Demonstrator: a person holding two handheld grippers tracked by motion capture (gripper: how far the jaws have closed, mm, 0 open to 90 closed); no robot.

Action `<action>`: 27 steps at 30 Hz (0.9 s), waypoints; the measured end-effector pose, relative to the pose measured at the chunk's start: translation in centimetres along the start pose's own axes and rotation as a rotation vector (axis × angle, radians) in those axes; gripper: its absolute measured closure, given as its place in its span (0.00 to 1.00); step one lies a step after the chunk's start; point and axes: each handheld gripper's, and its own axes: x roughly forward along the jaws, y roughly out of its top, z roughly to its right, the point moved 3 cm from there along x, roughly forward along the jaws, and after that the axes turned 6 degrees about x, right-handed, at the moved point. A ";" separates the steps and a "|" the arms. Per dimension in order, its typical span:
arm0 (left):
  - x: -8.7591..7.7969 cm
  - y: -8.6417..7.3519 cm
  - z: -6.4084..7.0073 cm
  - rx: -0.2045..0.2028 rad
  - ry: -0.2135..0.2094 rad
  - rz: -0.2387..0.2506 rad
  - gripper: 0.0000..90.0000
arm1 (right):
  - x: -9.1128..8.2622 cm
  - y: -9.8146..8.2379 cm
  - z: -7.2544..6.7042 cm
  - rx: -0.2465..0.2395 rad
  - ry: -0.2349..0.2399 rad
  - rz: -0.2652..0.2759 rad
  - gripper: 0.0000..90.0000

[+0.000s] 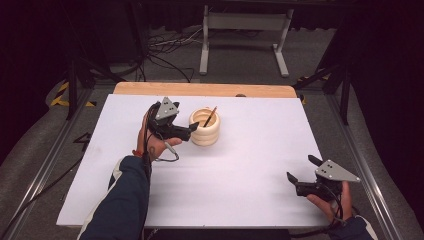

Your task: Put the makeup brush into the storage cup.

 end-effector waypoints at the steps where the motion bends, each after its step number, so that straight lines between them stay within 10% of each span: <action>1: -0.1 0.0 0.0 0.004 0.000 -0.002 0.08 | 0.0 0.0 0.0 -0.001 0.000 -0.001 0.08; 27: -3.2 -1.2 0.4 0.088 0.039 -0.014 0.07 | 0.0 0.1 -0.1 -0.005 0.002 0.003 0.08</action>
